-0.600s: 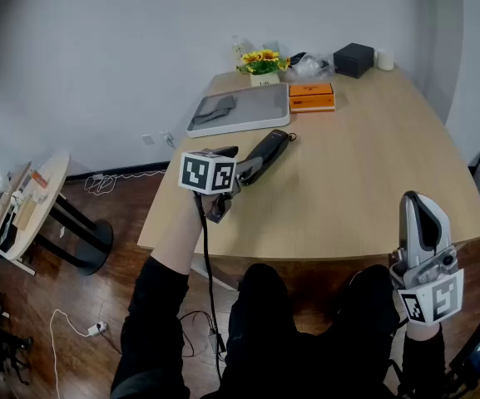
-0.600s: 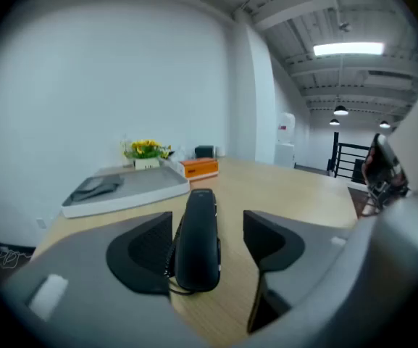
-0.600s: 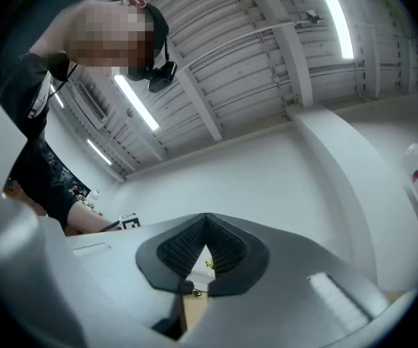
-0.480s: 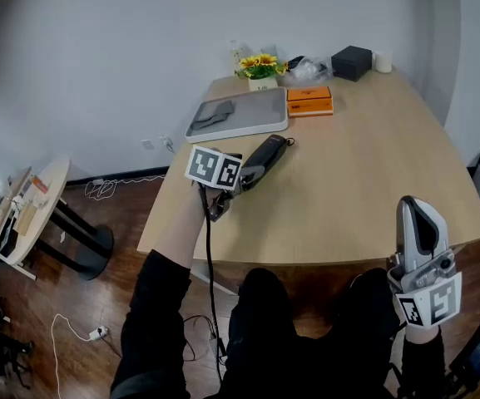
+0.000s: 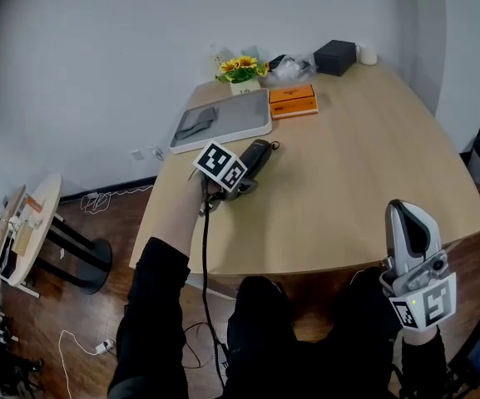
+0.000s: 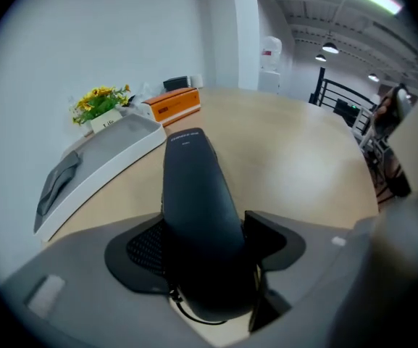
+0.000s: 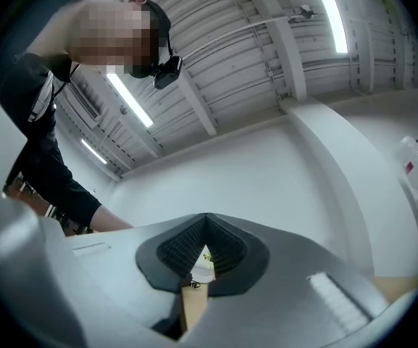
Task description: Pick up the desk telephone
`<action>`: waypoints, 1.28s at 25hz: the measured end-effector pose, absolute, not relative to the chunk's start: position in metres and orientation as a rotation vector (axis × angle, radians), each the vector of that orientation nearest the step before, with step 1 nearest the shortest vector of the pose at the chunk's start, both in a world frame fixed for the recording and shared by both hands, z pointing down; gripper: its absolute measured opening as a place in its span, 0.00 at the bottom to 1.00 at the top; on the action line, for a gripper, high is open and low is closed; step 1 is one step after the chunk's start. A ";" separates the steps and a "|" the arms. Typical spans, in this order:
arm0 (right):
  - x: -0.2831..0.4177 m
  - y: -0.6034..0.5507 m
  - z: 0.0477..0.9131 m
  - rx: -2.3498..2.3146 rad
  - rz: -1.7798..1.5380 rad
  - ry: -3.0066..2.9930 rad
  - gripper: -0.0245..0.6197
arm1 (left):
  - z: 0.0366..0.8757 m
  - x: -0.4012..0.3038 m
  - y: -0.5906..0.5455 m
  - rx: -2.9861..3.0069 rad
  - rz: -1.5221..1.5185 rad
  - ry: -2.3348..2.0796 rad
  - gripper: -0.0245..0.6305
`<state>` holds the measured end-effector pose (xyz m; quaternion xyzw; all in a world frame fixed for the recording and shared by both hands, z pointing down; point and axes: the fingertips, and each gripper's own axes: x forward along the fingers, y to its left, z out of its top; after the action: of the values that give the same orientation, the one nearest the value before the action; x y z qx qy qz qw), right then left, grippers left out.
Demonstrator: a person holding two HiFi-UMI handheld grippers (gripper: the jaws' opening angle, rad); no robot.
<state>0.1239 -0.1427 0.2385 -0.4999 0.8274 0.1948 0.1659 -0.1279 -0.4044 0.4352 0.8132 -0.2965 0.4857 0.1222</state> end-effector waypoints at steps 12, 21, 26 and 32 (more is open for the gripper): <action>0.131 -0.146 0.249 -1.469 0.524 2.356 0.04 | 0.432 -0.107 -0.420 2.364 1.225 -0.940 0.50; 0.133 -0.145 0.246 -1.459 0.543 2.340 0.04 | 0.410 -0.121 -0.400 2.492 1.013 -1.001 0.44; 0.132 -0.145 0.244 -1.453 0.551 2.340 0.04 | 0.337 -0.141 -0.342 2.714 0.658 -1.289 0.44; 0.126 -0.141 0.233 -1.428 0.589 2.340 0.04 | 0.260 -0.155 -0.241 2.833 0.147 -1.481 0.44</action>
<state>0.1257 -0.1414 0.2328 -0.5022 0.8226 0.2070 0.1682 -0.1553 -0.2406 0.2598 0.8849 -0.4627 0.0460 -0.0291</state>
